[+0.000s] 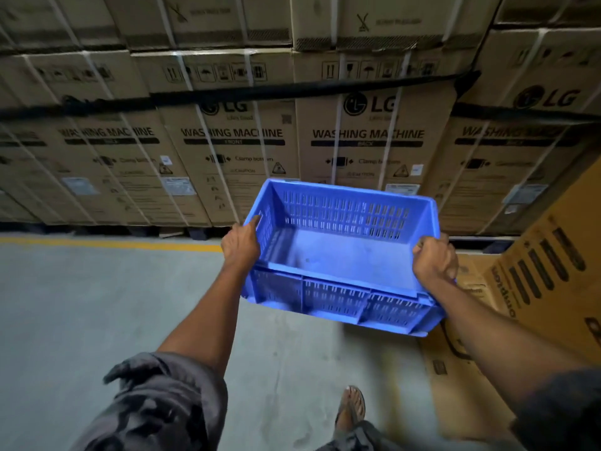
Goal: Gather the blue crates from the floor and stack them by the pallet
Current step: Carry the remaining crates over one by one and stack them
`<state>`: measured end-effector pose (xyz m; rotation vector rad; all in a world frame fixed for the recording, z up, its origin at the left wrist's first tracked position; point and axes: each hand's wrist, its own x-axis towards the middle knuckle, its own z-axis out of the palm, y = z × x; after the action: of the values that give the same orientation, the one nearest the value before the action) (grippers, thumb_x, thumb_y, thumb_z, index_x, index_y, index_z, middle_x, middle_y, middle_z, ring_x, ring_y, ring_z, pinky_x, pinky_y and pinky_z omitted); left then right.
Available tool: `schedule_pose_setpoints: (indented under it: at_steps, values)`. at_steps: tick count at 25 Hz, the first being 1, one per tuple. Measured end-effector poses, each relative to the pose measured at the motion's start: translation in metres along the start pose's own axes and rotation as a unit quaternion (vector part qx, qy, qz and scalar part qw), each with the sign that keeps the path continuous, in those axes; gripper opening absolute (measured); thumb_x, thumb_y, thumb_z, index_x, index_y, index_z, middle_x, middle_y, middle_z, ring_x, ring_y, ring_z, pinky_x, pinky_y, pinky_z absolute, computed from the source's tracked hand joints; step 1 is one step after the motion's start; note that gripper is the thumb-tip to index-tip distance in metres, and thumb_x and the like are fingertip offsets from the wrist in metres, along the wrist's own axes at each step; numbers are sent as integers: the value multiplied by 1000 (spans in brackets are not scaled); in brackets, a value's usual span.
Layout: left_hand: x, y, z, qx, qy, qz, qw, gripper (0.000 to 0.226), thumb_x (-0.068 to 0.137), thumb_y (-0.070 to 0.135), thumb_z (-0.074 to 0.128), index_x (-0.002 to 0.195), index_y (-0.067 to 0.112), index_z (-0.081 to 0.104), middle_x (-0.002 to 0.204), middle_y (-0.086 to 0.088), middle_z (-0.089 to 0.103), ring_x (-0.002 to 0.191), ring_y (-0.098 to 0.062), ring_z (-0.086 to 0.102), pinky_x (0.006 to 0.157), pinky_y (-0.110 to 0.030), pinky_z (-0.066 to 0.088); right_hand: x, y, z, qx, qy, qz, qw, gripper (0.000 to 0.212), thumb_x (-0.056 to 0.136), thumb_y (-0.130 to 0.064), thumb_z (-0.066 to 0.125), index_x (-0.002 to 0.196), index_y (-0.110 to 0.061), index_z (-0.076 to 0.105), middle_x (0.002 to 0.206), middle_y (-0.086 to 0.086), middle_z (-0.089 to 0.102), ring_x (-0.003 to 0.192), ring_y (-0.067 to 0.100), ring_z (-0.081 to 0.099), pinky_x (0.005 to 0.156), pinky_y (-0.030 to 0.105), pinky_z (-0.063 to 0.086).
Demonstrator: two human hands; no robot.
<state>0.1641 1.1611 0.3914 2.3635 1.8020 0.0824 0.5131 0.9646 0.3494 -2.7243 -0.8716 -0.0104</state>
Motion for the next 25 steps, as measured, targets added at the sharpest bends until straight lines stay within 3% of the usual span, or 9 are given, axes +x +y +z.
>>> schedule_pose_setpoints:
  at_steps: [3, 7, 11, 14, 18, 20, 23, 25]
  values:
    - [33, 11, 23, 27, -18, -11, 999, 63, 94, 14, 54, 151, 36, 38, 123, -16, 46, 111, -37, 57, 92, -46, 50, 41, -12, 14, 4, 6, -26, 1000, 11, 84, -10, 67, 88, -18, 73, 116, 16, 54, 94, 37, 62, 84, 40, 53]
    - [82, 27, 20, 0, 3, -54, 999, 71, 92, 12, 55, 153, 39, 31, 121, -16, 46, 110, -39, 57, 90, -48, 51, 109, -37, 13, 27, -37, -72, 996, 26, 76, -1, 71, 87, -24, 68, 124, 11, 48, 99, 38, 62, 89, 42, 53]
    - [151, 25, 19, -31, 1, -71, 997, 78, 90, 13, 56, 155, 45, 26, 122, -17, 46, 112, -42, 57, 91, -51, 51, 173, -82, 23, 65, -45, -86, 993, 29, 76, 7, 61, 81, -22, 67, 120, 12, 53, 96, 40, 64, 85, 39, 53]
    - [209, 18, 38, -29, -10, -80, 996, 75, 92, 14, 54, 155, 44, 27, 123, -18, 45, 109, -44, 59, 92, -51, 50, 216, -117, 53, 78, -48, -84, 992, 31, 75, 9, 58, 77, -21, 65, 117, 13, 54, 93, 42, 64, 82, 40, 53]
    - [287, 2, 83, -38, -24, -84, 995, 68, 94, 15, 51, 155, 38, 32, 130, -18, 44, 115, -43, 57, 97, -53, 47, 266, -151, 117, 79, -61, -101, 990, 33, 72, 10, 59, 73, -23, 60, 135, 16, 52, 96, 42, 65, 79, 39, 53]
    - [317, -6, 101, -45, -26, -87, 995, 67, 94, 15, 52, 154, 38, 34, 133, -17, 43, 118, -42, 56, 99, -52, 46, 280, -162, 148, 80, -61, -97, 990, 33, 71, 11, 59, 71, -22, 60, 133, 14, 53, 97, 41, 65, 80, 38, 53]
    - [346, -13, 125, -57, -28, -81, 995, 67, 92, 12, 52, 152, 36, 37, 132, -18, 44, 117, -43, 55, 98, -52, 47, 292, -173, 183, 84, -62, -74, 992, 34, 72, 11, 55, 71, -23, 60, 128, 11, 54, 99, 40, 65, 83, 39, 54]
    - [351, -16, 139, -69, -2, -72, 995, 67, 90, 7, 51, 151, 34, 41, 128, -19, 45, 113, -44, 56, 94, -53, 48, 291, -177, 197, 86, -59, -65, 992, 33, 72, 11, 53, 71, -22, 61, 136, 12, 50, 100, 40, 65, 81, 40, 54]
